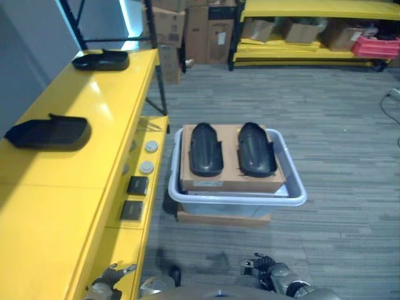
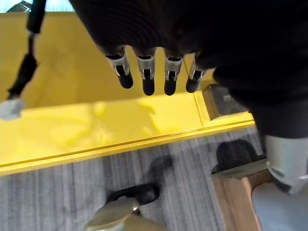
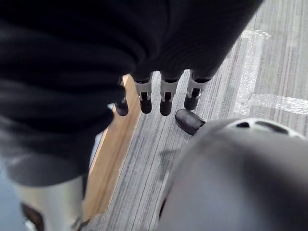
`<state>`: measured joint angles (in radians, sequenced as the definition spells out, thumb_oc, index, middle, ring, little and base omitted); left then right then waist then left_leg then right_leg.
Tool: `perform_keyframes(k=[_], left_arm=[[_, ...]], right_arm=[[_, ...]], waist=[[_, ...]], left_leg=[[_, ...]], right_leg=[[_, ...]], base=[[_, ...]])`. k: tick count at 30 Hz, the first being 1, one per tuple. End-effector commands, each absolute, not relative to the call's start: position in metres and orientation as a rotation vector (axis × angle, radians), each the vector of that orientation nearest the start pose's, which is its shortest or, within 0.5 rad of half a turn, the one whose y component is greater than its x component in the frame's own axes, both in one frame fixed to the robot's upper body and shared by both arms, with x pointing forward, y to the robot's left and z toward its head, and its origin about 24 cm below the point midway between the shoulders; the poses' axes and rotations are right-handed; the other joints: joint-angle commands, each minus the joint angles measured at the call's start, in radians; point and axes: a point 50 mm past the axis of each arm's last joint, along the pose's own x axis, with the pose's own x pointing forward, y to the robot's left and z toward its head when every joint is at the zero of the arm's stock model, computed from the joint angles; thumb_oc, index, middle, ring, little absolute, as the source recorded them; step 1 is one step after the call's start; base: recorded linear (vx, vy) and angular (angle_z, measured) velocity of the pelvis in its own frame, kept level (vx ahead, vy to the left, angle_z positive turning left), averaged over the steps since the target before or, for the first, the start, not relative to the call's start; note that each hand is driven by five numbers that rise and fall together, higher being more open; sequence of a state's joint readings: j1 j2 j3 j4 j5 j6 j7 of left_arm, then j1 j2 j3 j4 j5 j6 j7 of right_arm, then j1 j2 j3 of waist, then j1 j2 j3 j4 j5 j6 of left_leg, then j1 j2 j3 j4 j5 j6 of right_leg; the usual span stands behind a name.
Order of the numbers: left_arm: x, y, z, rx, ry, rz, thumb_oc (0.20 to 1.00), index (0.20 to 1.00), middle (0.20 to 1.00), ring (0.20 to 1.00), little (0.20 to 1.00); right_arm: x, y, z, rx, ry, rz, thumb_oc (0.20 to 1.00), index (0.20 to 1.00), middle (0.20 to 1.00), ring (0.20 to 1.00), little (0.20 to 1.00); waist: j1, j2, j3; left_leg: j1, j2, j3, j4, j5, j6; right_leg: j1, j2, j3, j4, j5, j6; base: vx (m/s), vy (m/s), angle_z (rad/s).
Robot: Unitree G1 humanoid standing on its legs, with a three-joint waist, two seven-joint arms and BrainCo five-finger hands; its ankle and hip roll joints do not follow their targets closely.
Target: Move parts from the plastic box to the shelf.
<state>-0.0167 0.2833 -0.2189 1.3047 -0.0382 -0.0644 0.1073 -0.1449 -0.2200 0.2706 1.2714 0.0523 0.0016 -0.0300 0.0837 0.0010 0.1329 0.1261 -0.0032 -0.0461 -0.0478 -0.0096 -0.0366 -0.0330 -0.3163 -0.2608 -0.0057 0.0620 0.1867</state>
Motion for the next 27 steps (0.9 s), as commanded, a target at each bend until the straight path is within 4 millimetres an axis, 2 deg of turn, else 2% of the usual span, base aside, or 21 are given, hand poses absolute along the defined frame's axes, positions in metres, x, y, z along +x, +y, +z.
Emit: perform_keyframes(k=[1, 3, 4, 5, 7, 8, 9, 10, 11, 12, 14, 16, 17, 18, 20, 21, 22, 23, 25, 27], left_arm=[[0.104, 0.239, -0.157, 0.382, 1.141, 0.098, 1.000, 1.000, 1.000, 1.000, 1.000], [0.107, 0.229, -0.158, 0.368, 1.128, 0.073, 1.000, 1.000, 1.000, 1.000, 1.000], [0.107, 0.229, -0.158, 0.368, 1.127, 0.072, 1.000, 1.000, 1.000, 1.000, 1.000], [0.115, 0.219, -0.157, 0.381, 1.094, 0.025, 1.000, 1.000, 1.000, 1.000, 1.000], [0.123, 0.215, -0.154, 0.394, 1.052, 0.006, 1.000, 1.000, 1.000, 1.000, 1.000], [0.124, 0.213, -0.154, 0.386, 1.040, 0.003, 1.000, 1.000, 1.000, 1.000, 1.000], [0.124, 0.213, -0.154, 0.387, 1.040, 0.002, 1.000, 1.000, 1.000, 1.000, 1.000], [0.120, 0.209, -0.156, 0.383, 1.051, -0.027, 1.000, 1.000, 1.000, 1.000, 1.000], [0.121, 0.209, -0.155, 0.411, 1.046, -0.041, 1.000, 1.000, 1.000, 1.000, 1.000], [0.121, 0.209, -0.155, 0.411, 1.046, -0.041, 1.000, 1.000, 1.000, 1.000, 1.000], [0.119, 0.213, -0.155, 0.455, 1.055, -0.050, 1.000, 1.000, 1.000, 1.000, 1.000], [0.112, 0.220, -0.156, 0.468, 1.071, -0.034, 1.000, 1.000, 1.000, 1.000, 1.000], [0.112, 0.220, -0.156, 0.468, 1.071, -0.034, 1.000, 1.000, 1.000, 1.000, 1.000], [0.104, 0.231, -0.156, 0.447, 1.101, 0.033, 1.000, 1.000, 1.000, 1.000, 1.000], [0.097, 0.236, -0.157, 0.411, 1.121, 0.085, 1.000, 1.000, 1.000, 1.000, 1.000], [0.097, 0.236, -0.157, 0.411, 1.121, 0.084, 1.000, 1.000, 1.000, 1.000, 1.000], [0.094, 0.235, -0.158, 0.374, 1.130, 0.104, 1.000, 1.000, 1.000, 1.000, 1.000], [0.093, 0.233, -0.159, 0.376, 1.131, 0.089, 1.000, 1.000, 1.000, 1.000, 1.000], [0.092, 0.227, -0.160, 0.408, 1.125, 0.038, 1.000, 1.000, 1.000, 1.000, 1.000], [0.095, 0.225, -0.159, 0.414, 1.115, 0.023, 1.000, 1.000, 1.000, 1.000, 1.000]], right_arm=[[0.160, -0.244, -0.137, -0.430, 1.048, -0.010, 1.000, 1.000, 1.000, 1.000, 1.000], [0.170, -0.245, -0.132, -0.417, 0.998, -0.031, 1.000, 1.000, 1.000, 1.000, 1.000], [0.170, -0.245, -0.132, -0.417, 0.998, -0.031, 1.000, 1.000, 1.000, 1.000, 1.000], [0.177, -0.249, -0.126, -0.388, 0.949, -0.070, 1.000, 1.000, 1.000, 1.000, 1.000], [0.182, -0.250, -0.121, -0.355, 0.904, -0.098, 1.000, 1.000, 1.000, 1.000, 1.000], [0.184, -0.252, -0.117, -0.359, 0.868, -0.107, 1.000, 1.000, 1.000, 1.000, 1.000], [0.184, -0.252, -0.117, -0.359, 0.868, -0.107, 1.000, 1.000, 1.000, 1.000, 1.000], [0.193, -0.256, -0.108, -0.402, 0.813, -0.107, 1.000, 1.000, 1.000, 1.000, 1.000], [0.200, -0.253, -0.103, -0.402, 0.773, -0.095, 1.000, 1.000, 1.000, 1.000, 1.000], [0.200, -0.253, -0.103, -0.402, 0.773, -0.095, 1.000, 1.000, 1.000, 1.000, 1.000], [0.214, -0.245, -0.087, -0.387, 0.660, -0.066, 1.000, 1.000, 1.000, 1.000, 1.000], [0.220, -0.244, -0.066, -0.369, 0.536, -0.078, 1.000, 1.000, 1.000, 1.000, 1.000], [0.220, -0.244, -0.066, -0.369, 0.536, -0.078, 1.000, 1.000, 1.000, 1.000, 1.000], [0.222, -0.246, -0.043, -0.359, 0.411, -0.083, 1.000, 1.000, 1.000, 1.000, 1.000], [0.219, -0.249, -0.029, -0.376, 0.344, -0.089, 1.000, 1.000, 1.000, 1.000, 1.000], [0.219, -0.249, -0.029, -0.376, 0.345, -0.090, 1.000, 1.000, 1.000, 1.000, 1.000], [0.221, -0.255, -0.017, -0.399, 0.295, -0.114, 1.000, 1.000, 1.000, 1.000, 1.000], [0.225, -0.256, -0.014, -0.418, 0.282, -0.123, 1.000, 1.000, 1.000, 1.000, 1.000], [0.240, -0.260, 0.000, -0.489, 0.230, -0.149, 1.000, 1.000, 1.000, 1.000, 1.000], [0.248, -0.261, 0.005, -0.490, 0.212, -0.167, 1.000, 1.000, 1.000, 1.000, 1.000]], waist=[[0.019, 0.036, 0.009], [0.006, 0.037, 0.021], [0.005, 0.037, 0.021], [-0.017, 0.024, 0.043], [-0.030, 0.005, 0.056], [-0.035, -0.002, 0.058], [-0.034, -0.002, 0.058], [-0.039, 0.006, 0.054], [-0.047, 0.009, 0.054], [-0.047, 0.009, 0.054], [-0.062, 0.011, 0.050], [-0.075, 0.009, 0.041], [-0.075, 0.009, 0.041], [-0.086, 0.004, 0.034], [-0.088, 0.003, 0.027], [-0.087, 0.003, 0.028], [-0.085, 0.003, 0.023], [-0.084, 0.004, 0.021], [-0.077, 0.004, 0.024], [-0.071, 0.003, 0.028]], left_leg=[[-0.004, 0.111, -0.144, 0.125, -0.105, -0.032], [-0.039, 0.118, -0.144, 0.198, -0.056, -0.049], [-0.041, 0.118, -0.145, 0.200, -0.057, -0.049], [-0.097, 0.133, -0.072, 0.283, 0.016, -0.063], [-0.131, 0.138, 0.020, 0.306, 0.007, -0.062], [-0.147, 0.123, 0.069, 0.266, -0.018, -0.062], [-0.145, 0.122, 0.069, 0.265, -0.018, -0.062], [-0.136, 0.112, 0.093, 0.149, -0.043, -0.048], [-0.117, 0.119, 0.110, 0.109, -0.042, -0.049], [-0.117, 0.119, 0.110, 0.109, -0.042, -0.049], [-0.086, 0.112, 0.101, 0.065, -0.041, -0.045], [-0.054, 0.106, 0.105, 0.031, -0.038, -0.042], [-0.054, 0.106, 0.105, 0.031, -0.038, -0.042], [-0.028, 0.102, 0.115, 0.009, -0.038, -0.036], [0.001, 0.100, 0.122, -0.016, -0.040, -0.032], [0.003, 0.101, 0.123, -0.018, -0.039, -0.032], [0.022, 0.098, 0.125, -0.027, -0.046, -0.025], [0.026, 0.098, 0.125, -0.030, -0.050, -0.022], [0.034, 0.095, 0.132, -0.038, -0.057, -0.015], [0.031, 0.094, 0.134, -0.040, -0.057, -0.014]], right_leg=[[0.017, 0.094, 0.007, 0.018, -0.019, -0.033], [0.029, 0.118, -0.004, 0.029, -0.048, -0.058], [0.029, 0.118, -0.006, 0.029, -0.048, -0.058], [0.060, 0.120, -0.040, 0.013, -0.055, -0.071], [0.087, 0.123, -0.078, -0.020, -0.057, -0.078], [0.102, 0.124, -0.093, -0.036, -0.060, -0.074], [0.103, 0.123, -0.092, -0.037, -0.059, -0.074], [0.106, 0.137, -0.093, -0.035, -0.073, -0.068], [0.102, 0.139, -0.092, -0.028, -0.075, -0.064], [0.102, 0.139, -0.092, -0.028, -0.075, -0.064], [0.097, 0.147, -0.071, -0.030, -0.066, -0.058], [0.103, 0.150, -0.055, -0.043, -0.050, -0.051], [0.103, 0.150, -0.055, -0.043, -0.050, -0.051], [0.104, 0.149, -0.039, -0.055, -0.039, -0.043], [0.111, 0.149, -0.027, -0.063, -0.035, -0.038], [0.113, 0.149, -0.026, -0.063, -0.035, -0.038], [0.115, 0.148, -0.013, -0.064, -0.033, -0.033], [0.115, 0.147, -0.010, -0.064, -0.032, -0.032], [0.111, 0.147, -0.001, -0.072, -0.022, -0.026], [0.106, 0.148, 0.000, -0.075, -0.019, -0.024]], base=[[0.08, -0.219, 0.50], [0.08, -0.241, 0.32], [0.04, -0.224, -0.23], [0.02, -0.224, -0.16], [0.04, -0.242, 0.22], [0.05, -0.112, 0.35], [0.09, -0.013, 0.26], [0.05, 0.045, 0.31], [0.05, 0.043, 0.32], [0.02, 0.047, 0.12], [0.04, 0.063, -0.16], [0.06, 0.065, -0.48], [0.08, 0.095, -0.48], [0.07, 0.090, -0.09], [0.08, 0.087, -0.06], [0.08, 0.077, -0.20], [0.07, 0.066, -0.11], [0.09, 0.087, -0.04], [0.06, 0.067, -0.29], [0.01, 0.033, -0.23]])
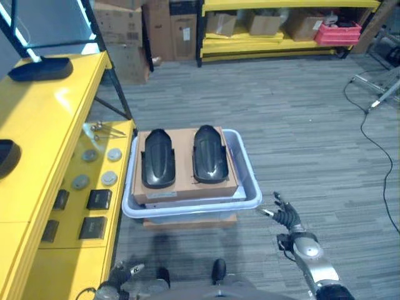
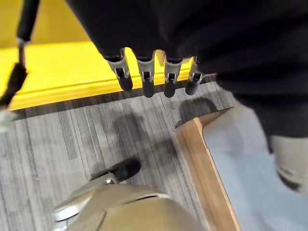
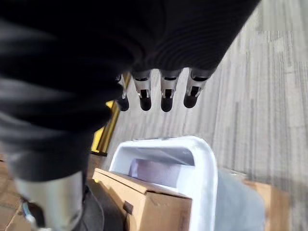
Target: Move parts from the plastic box to the shelf.
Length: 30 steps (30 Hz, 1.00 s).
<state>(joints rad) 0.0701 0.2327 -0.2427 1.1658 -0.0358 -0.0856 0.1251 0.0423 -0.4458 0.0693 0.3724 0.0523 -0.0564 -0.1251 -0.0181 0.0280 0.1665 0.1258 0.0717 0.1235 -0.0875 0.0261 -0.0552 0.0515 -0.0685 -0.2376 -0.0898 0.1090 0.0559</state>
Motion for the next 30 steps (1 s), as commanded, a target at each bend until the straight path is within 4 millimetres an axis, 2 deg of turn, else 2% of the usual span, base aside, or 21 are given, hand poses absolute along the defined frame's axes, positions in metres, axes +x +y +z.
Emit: perform_keyframes(k=[1, 9, 10, 14, 17, 18, 19, 27, 28, 30], left_arm=[[0.098, 0.221, -0.159, 0.415, 1.099, 0.006, 1.000, 1.000, 1.000, 1.000, 1.000], [0.122, 0.204, -0.154, 0.471, 1.013, -0.103, 1.000, 1.000, 1.000, 1.000, 1.000], [0.127, 0.202, -0.153, 0.472, 0.996, -0.106, 1.000, 1.000, 1.000, 1.000, 1.000], [0.136, 0.199, -0.150, 0.481, 0.967, -0.101, 1.000, 1.000, 1.000, 1.000, 1.000], [0.143, 0.198, -0.148, 0.488, 0.948, -0.096, 1.000, 1.000, 1.000, 1.000, 1.000], [0.143, 0.198, -0.148, 0.488, 0.948, -0.096, 1.000, 1.000, 1.000, 1.000, 1.000], [0.147, 0.200, -0.146, 0.496, 0.926, -0.088, 1.000, 1.000, 1.000, 1.000, 1.000], [0.162, 0.215, -0.136, 0.519, 0.874, -0.040, 1.000, 1.000, 1.000, 1.000, 1.000], [0.166, 0.220, -0.133, 0.519, 0.855, -0.026, 1.000, 1.000, 1.000, 1.000, 1.000], [0.171, 0.221, -0.130, 0.525, 0.833, -0.033, 1.000, 1.000, 1.000, 1.000, 1.000]], right_arm=[[0.257, -0.262, 0.012, -0.485, 0.188, -0.190, 1.000, 1.000, 1.000, 1.000, 1.000], [0.316, -0.256, 0.050, -0.524, 0.074, -0.288, 1.000, 1.000, 1.000, 1.000, 1.000], [0.330, -0.254, 0.060, -0.544, 0.062, -0.303, 1.000, 1.000, 1.000, 1.000, 1.000], [0.359, -0.253, 0.092, -0.576, 0.011, -0.353, 1.000, 1.000, 1.000, 1.000, 1.000], [0.373, -0.255, 0.111, -0.578, -0.003, -0.386, 1.000, 1.000, 1.000, 1.000, 1.000], [0.373, -0.255, 0.111, -0.578, -0.004, -0.386, 1.000, 1.000, 1.000, 1.000, 1.000], [0.383, -0.264, 0.128, -0.609, 0.010, -0.421, 1.000, 1.000, 1.000, 1.000, 1.000], [0.393, -0.288, 0.163, -0.713, 0.052, -0.490, 1.000, 1.000, 1.000, 1.000, 1.000], [0.392, -0.300, 0.170, -0.739, 0.094, -0.521, 1.000, 1.000, 1.000, 1.000, 1.000], [0.393, -0.302, 0.176, -0.751, 0.100, -0.531, 1.000, 1.000, 1.000, 1.000, 1.000]], waist=[[0.037, -0.026, -0.001], [0.093, -0.058, 0.056], [0.105, -0.065, 0.071], [0.125, -0.081, 0.108], [0.128, -0.088, 0.122], [0.127, -0.088, 0.122], [0.136, -0.093, 0.143], [0.156, -0.108, 0.189], [0.172, -0.110, 0.204], [0.183, -0.112, 0.221]], left_leg=[[0.025, 0.020, -0.036, 0.000, -0.092, 0.004], [-0.068, 0.039, -0.065, 0.000, -0.068, -0.003], [-0.100, 0.043, -0.074, 0.000, -0.055, -0.007], [-0.181, 0.056, -0.093, 0.000, -0.022, -0.022], [-0.241, 0.065, -0.106, 0.000, -0.003, -0.032], [-0.241, 0.065, -0.107, 0.000, -0.002, -0.032], [-0.285, 0.067, -0.119, 0.000, 0.013, -0.036], [-0.373, 0.075, -0.148, 0.000, 0.041, -0.045], [-0.403, 0.080, -0.163, 0.000, 0.049, -0.050], [-0.423, 0.083, -0.172, 0.000, 0.056, -0.052]], right_leg=[[0.015, -0.099, -0.025, 0.005, -0.061, 0.109], [-0.065, -0.082, -0.043, 0.002, -0.050, 0.113], [-0.090, -0.078, -0.048, 0.002, -0.046, 0.114], [-0.151, -0.071, -0.067, 0.002, -0.035, 0.115], [-0.196, -0.070, -0.078, 0.002, -0.027, 0.117], [-0.196, -0.070, -0.079, 0.002, -0.027, 0.117], [-0.228, -0.069, -0.087, 0.002, -0.019, 0.119], [-0.295, -0.065, -0.100, 0.002, -0.003, 0.125], [-0.314, -0.058, -0.109, 0.002, -0.002, 0.124], [-0.328, -0.057, -0.114, 0.002, 0.002, 0.126]], base=[[-0.03, 0.024, -0.12], [-0.07, -0.002, 0.04], [-0.15, -0.040, 0.17], [-0.12, -0.029, 0.19], [-0.06, -0.006, 0.15], [-0.06, 0.001, 0.19], [-0.04, 0.006, 0.18], [-0.02, -0.007, 0.09], [0.00, 0.000, 0.00], [-0.02, -0.025, 0.10]])
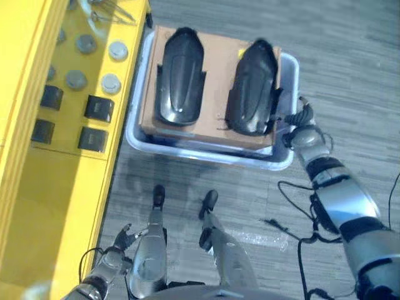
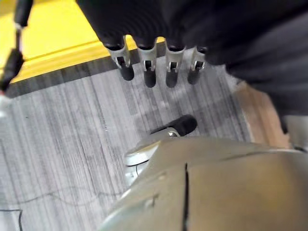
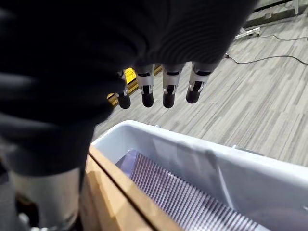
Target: Move parts from the plastic box to the shelf.
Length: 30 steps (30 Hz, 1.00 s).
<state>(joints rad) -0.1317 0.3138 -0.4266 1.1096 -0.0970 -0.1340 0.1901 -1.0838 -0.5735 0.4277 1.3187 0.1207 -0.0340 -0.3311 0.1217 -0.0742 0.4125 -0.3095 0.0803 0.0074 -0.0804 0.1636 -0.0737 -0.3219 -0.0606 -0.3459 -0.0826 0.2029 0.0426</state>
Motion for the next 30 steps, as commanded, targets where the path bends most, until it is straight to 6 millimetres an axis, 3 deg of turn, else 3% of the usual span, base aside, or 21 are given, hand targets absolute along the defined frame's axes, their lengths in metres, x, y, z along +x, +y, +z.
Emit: perform_keyframes(k=[1, 6, 7, 9, 19, 21, 23, 27, 30], left_arm=[[0.171, 0.221, -0.130, 0.524, 0.833, -0.033, 1.000, 1.000, 1.000, 1.000, 1.000], [0.175, 0.223, -0.125, 0.578, 0.806, -0.087, 1.000, 1.000, 1.000, 1.000, 1.000], [0.175, 0.225, -0.125, 0.578, 0.805, -0.085, 1.000, 1.000, 1.000, 1.000, 1.000], [0.171, 0.228, -0.126, 0.573, 0.821, -0.073, 1.000, 1.000, 1.000, 1.000, 1.000], [0.170, 0.231, -0.126, 0.538, 0.816, -0.007, 1.000, 1.000, 1.000, 1.000, 1.000], [0.179, 0.227, -0.118, 0.558, 0.743, -0.047, 1.000, 1.000, 1.000, 1.000, 1.000], [0.186, 0.225, -0.109, 0.561, 0.685, -0.069, 1.000, 1.000, 1.000, 1.000, 1.000], [0.207, 0.230, -0.074, 0.554, 0.503, -0.096, 1.000, 1.000, 1.000, 1.000, 1.000], [0.220, 0.239, -0.041, 0.566, 0.361, -0.092, 1.000, 1.000, 1.000, 1.000, 1.000]], right_arm=[[0.393, -0.302, 0.176, -0.751, 0.100, -0.531, 1.000, 1.000, 1.000, 1.000, 1.000], [0.393, -0.305, 0.180, -0.795, 0.139, -0.530, 1.000, 1.000, 1.000, 1.000, 1.000], [0.392, -0.307, 0.177, -0.794, 0.154, -0.529, 0.928, 0.928, 0.928, 0.928, 0.928], [0.391, -0.305, 0.169, -0.757, 0.170, -0.517, 0.200, 0.200, 0.200, 0.200, 0.200], [0.392, -0.275, 0.130, -0.759, 0.167, -0.380, 0.200, 0.200, 0.200, 0.200, 0.200], [0.379, -0.294, 0.118, -0.850, 0.199, -0.391, 0.200, 0.200, 0.200, 0.200, 0.200], [0.375, -0.299, 0.115, -0.875, 0.198, -0.386, 0.200, 0.200, 0.200, 0.200, 0.200], [0.370, -0.313, 0.131, -0.984, 0.142, -0.393, 0.200, 0.200, 0.200, 0.200, 0.200], [0.367, -0.311, 0.150, -1.139, 0.034, -0.339, 0.200, 0.200, 0.200, 0.200, 0.200]], waist=[[0.043, -0.010, -0.025], [0.070, -0.006, 0.001], [0.079, -0.002, 0.005], [0.088, 0.004, 0.001], [0.073, 0.004, -0.048], [0.055, 0.018, -0.097], [0.047, 0.026, -0.123], [0.033, 0.041, -0.180], [0.026, 0.052, -0.224]], left_leg=[[0.011, 0.074, -0.056, -0.007, -0.081, -0.034], [-0.049, 0.070, -0.085, -0.007, -0.062, -0.040], [-0.065, 0.067, -0.094, -0.007, -0.057, -0.041], [-0.076, 0.064, -0.104, -0.007, -0.056, -0.041], [0.000, 0.058, -0.085, -0.007, -0.074, -0.038], [0.080, 0.053, -0.067, -0.007, -0.098, -0.031], [0.119, 0.050, -0.057, -0.007, -0.108, -0.028], [0.201, 0.048, -0.031, -0.007, -0.127, -0.025], [0.250, 0.049, -0.017, -0.007, -0.138, -0.026]], right_leg=[[0.045, -0.065, -0.006, -0.005, -0.092, 0.139], [0.003, -0.058, -0.026, -0.005, -0.085, 0.140], [-0.007, -0.060, -0.033, -0.005, -0.085, 0.140], [-0.013, -0.062, -0.042, -0.005, -0.086, 0.139], [0.056, -0.076, -0.037, -0.005, -0.102, 0.136], [0.134, -0.087, -0.037, -0.005, -0.126, 0.134], [0.172, -0.091, -0.040, -0.005, -0.134, 0.133], [0.241, -0.100, -0.036, -0.005, -0.149, 0.136], [0.286, -0.102, -0.036, -0.005, -0.164, 0.136]], base=[[-0.02, -0.026, 0.09], [-0.03, -0.018, 0.10], [-0.01, -0.017, 0.22], [0.00, 0.000, 0.08], [0.02, 0.005, 0.01], [0.12, -0.023, -0.05], [0.06, 0.000, 0.09], [0.03, -0.018, -0.11], [0.03, -0.031, -0.12]])
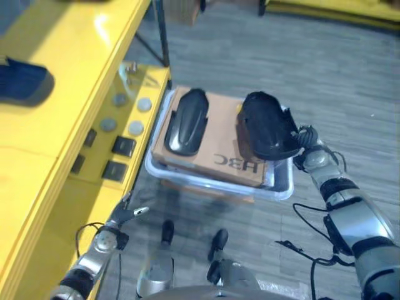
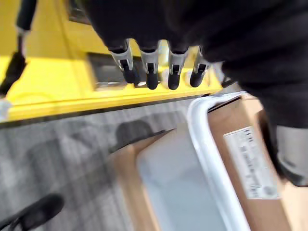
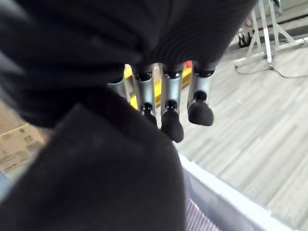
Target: Move parts from the plastic box to the shelf.
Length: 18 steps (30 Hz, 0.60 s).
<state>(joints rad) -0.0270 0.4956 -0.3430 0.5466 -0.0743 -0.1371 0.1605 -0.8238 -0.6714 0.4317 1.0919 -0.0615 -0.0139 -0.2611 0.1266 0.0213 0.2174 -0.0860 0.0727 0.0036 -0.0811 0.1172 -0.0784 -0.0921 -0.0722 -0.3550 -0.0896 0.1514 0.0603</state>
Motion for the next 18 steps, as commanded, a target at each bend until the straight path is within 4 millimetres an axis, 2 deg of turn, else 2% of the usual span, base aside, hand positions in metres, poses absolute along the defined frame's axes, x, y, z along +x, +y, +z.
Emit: perform_keyframes(k=[1, 2, 3, 4, 5, 6, 7, 8, 12, 14, 15, 18], left_arm=[[0.223, 0.238, -0.028, 0.550, 0.307, -0.095, 1.000, 1.000, 1.000, 1.000, 1.000], [0.226, 0.240, -0.008, 0.497, 0.223, -0.076, 1.000, 1.000, 1.000, 1.000, 1.000], [0.226, 0.239, 0.001, 0.443, 0.187, -0.073, 1.000, 1.000, 1.000, 1.000, 1.000], [0.229, 0.232, 0.015, 0.328, 0.130, -0.090, 1.000, 1.000, 1.000, 1.000, 1.000], [0.228, 0.232, 0.015, 0.328, 0.131, -0.091, 1.000, 1.000, 1.000, 1.000, 1.000], [0.230, 0.224, 0.026, 0.190, 0.088, -0.110, 1.000, 1.000, 1.000, 1.000, 1.000], [0.231, 0.217, 0.031, 0.114, 0.069, -0.124, 1.000, 1.000, 1.000, 1.000, 1.000], [0.231, 0.217, 0.031, 0.115, 0.069, -0.127, 1.000, 1.000, 1.000, 1.000, 1.000], [0.232, 0.193, 0.040, -0.145, 0.040, -0.184, 1.000, 1.000, 1.000, 1.000, 1.000], [0.232, 0.186, 0.041, -0.197, 0.040, -0.197, 1.000, 1.000, 1.000, 1.000, 1.000], [0.234, 0.177, 0.044, -0.268, 0.034, -0.211, 1.000, 1.000, 1.000, 1.000, 1.000], [0.236, 0.164, 0.041, -0.439, 0.058, -0.187, 1.000, 1.000, 1.000, 1.000, 1.000]], right_arm=[[0.367, -0.304, 0.163, -1.207, -0.042, -0.319, 0.200, 0.200, 0.200, 0.200, 0.200], [0.363, -0.291, 0.184, -1.305, -0.181, -0.288, 0.200, 0.200, 0.200, 0.200, 0.200], [0.358, -0.288, 0.194, -1.351, -0.240, -0.280, 0.200, 0.200, 0.200, 0.200, 0.200], [0.350, -0.272, 0.214, -1.413, -0.379, -0.258, 0.200, 0.200, 0.200, 0.200, 0.200], [0.349, -0.272, 0.214, -1.413, -0.377, -0.259, 0.200, 0.200, 0.200, 0.200, 0.200], [0.339, -0.264, 0.230, -1.472, -0.487, -0.271, 0.200, 0.200, 0.200, 0.200, 0.200], [0.333, -0.260, 0.237, -1.498, -0.547, -0.290, 0.200, 0.200, 0.200, 0.200, 0.200], [0.332, -0.261, 0.237, -1.498, -0.544, -0.292, 0.200, 0.200, 0.200, 0.200, 0.200], [0.310, -0.246, 0.250, -1.556, -0.717, -0.319, 0.200, 0.200, 0.200, 0.200, 0.200], [0.305, -0.240, 0.251, -1.548, -0.759, -0.312, 0.200, 0.200, 0.200, 0.200, 0.200], [0.299, -0.231, 0.250, -1.531, -0.814, -0.295, 0.200, 0.200, 0.200, 0.200, 0.200], [0.293, -0.214, 0.246, -1.469, -0.867, -0.247, 0.200, 0.200, 0.200, 0.200, 0.200]], waist=[[0.019, -0.041, -0.042], [0.008, -0.029, -0.067], [0.007, -0.027, -0.077], [-0.004, -0.012, -0.100], [-0.003, -0.014, -0.101], [-0.016, -0.001, -0.122], [-0.022, 0.006, -0.130], [-0.021, 0.003, -0.130], [-0.044, 0.018, -0.154], [-0.047, 0.021, -0.157], [-0.051, 0.021, -0.165], [-0.052, 0.017, -0.173]], left_leg=[[0.050, 0.056, -0.007, -0.006, -0.099, -0.020], [0.089, 0.055, 0.009, -0.006, -0.115, -0.018], [0.110, 0.054, 0.016, -0.006, -0.118, -0.016], [0.141, 0.054, 0.024, -0.006, -0.131, -0.015], [0.138, 0.052, 0.023, -0.006, -0.127, -0.014], [0.167, 0.052, 0.029, -0.006, -0.139, -0.013], [0.178, 0.050, 0.028, -0.006, -0.142, -0.011], [0.175, 0.048, 0.027, -0.006, -0.138, -0.010], [0.209, 0.041, 0.025, -0.006, -0.151, -0.004], [0.219, 0.042, 0.024, -0.006, -0.154, -0.003], [0.229, 0.041, 0.022, -0.006, -0.159, -0.001], [0.239, 0.041, 0.021, -0.006, -0.165, 0.002]], right_leg=[[0.075, -0.092, -0.026, 0.002, -0.117, 0.119], [0.105, -0.092, -0.017, 0.002, -0.130, 0.119], [0.121, -0.094, -0.014, 0.002, -0.132, 0.119], [0.150, -0.097, -0.010, 0.002, -0.144, 0.118], [0.148, -0.099, -0.010, 0.002, -0.141, 0.118], [0.176, -0.101, -0.009, 0.002, -0.151, 0.117], [0.188, -0.102, -0.008, 0.002, -0.155, 0.116], [0.186, -0.105, -0.009, 0.002, -0.151, 0.116], [0.228, -0.110, -0.015, 0.002, -0.164, 0.111], [0.239, -0.111, -0.019, 0.002, -0.165, 0.110], [0.250, -0.110, -0.020, 0.002, -0.169, 0.107], [0.262, -0.108, -0.023, 0.002, -0.174, 0.103]], base=[[0.11, -0.029, -0.18], [0.11, -0.032, -0.26], [0.13, -0.017, -0.18], [0.05, -0.005, -0.28], [0.11, 0.000, -0.25], [0.08, 0.008, -0.27], [0.08, 0.008, -0.14], [0.03, 0.018, -0.11], [0.06, 0.003, -0.02], [0.04, -0.004, 0.06], [0.03, -0.020, 0.04], [0.02, -0.018, 0.02]])
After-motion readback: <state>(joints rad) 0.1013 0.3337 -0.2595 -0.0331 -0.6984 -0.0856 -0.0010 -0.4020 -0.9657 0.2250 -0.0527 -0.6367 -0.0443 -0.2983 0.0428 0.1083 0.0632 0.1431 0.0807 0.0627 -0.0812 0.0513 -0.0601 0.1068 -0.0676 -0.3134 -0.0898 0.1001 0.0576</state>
